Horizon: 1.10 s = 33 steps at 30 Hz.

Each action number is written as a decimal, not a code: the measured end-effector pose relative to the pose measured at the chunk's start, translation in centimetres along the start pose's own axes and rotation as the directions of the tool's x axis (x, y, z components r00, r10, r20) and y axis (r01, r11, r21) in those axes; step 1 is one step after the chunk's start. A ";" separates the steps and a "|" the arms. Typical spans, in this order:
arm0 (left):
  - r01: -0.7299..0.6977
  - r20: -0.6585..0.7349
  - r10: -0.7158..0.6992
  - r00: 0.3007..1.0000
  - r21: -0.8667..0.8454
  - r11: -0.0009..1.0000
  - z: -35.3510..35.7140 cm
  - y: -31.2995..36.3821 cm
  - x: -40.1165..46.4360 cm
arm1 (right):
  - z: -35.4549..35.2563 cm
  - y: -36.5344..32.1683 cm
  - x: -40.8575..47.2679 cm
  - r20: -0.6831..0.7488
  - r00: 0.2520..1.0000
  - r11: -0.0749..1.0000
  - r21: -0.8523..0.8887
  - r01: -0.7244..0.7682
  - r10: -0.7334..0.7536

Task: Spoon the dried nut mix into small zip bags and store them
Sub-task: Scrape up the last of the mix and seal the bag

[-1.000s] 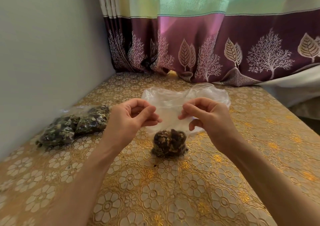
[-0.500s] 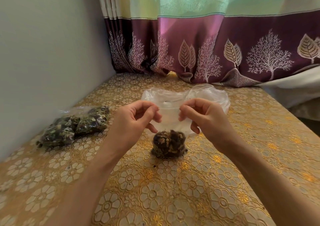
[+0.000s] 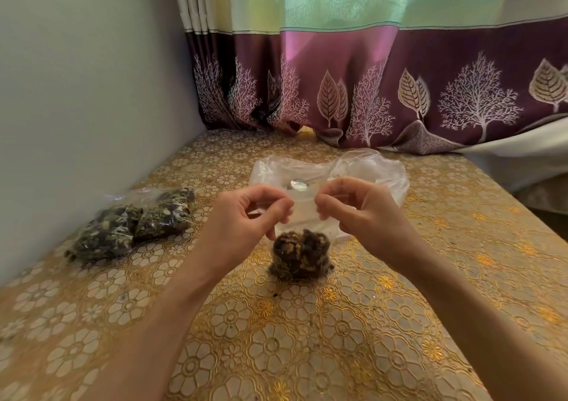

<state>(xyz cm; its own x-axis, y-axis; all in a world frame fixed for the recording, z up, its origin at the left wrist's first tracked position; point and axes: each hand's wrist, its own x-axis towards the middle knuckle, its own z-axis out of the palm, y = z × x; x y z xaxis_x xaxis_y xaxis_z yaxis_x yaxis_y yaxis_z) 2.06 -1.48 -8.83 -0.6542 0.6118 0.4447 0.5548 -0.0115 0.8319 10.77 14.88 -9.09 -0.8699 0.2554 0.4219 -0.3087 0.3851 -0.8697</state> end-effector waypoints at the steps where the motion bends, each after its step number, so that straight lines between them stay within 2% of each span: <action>1: -0.007 -0.007 0.007 1.000 0.006 1.000 0.0 0.0 0.0 | 0.0 0.0 0.0 -0.002 1.000 1.000 -0.009 0.006 -0.006; 10: 0.014 0.004 -0.014 1.000 0.014 1.000 0.8 0.0 -0.2 | 0.4 -0.5 -0.1 0.018 0.998 0.988 -0.140 0.063 -0.061; 18: 0.006 -0.027 -0.005 1.000 0.036 0.999 0.9 0.3 -0.3 | 0.7 -0.5 -0.2 -0.012 0.998 0.986 -0.156 0.059 -0.062; 33: -0.090 -0.033 0.096 0.995 0.156 0.984 1.3 0.7 -0.4 | 1.1 -0.8 -0.4 -0.008 0.987 0.970 -0.190 0.155 -0.159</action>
<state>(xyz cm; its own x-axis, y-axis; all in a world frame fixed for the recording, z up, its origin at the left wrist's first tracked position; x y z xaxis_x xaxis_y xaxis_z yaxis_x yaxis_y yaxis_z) 3.32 -0.70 -8.87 -0.6144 0.5816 0.5332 0.6847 0.0572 0.7266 10.93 13.46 -8.86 -0.8068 0.1979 0.5567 -0.3606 0.5814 -0.7293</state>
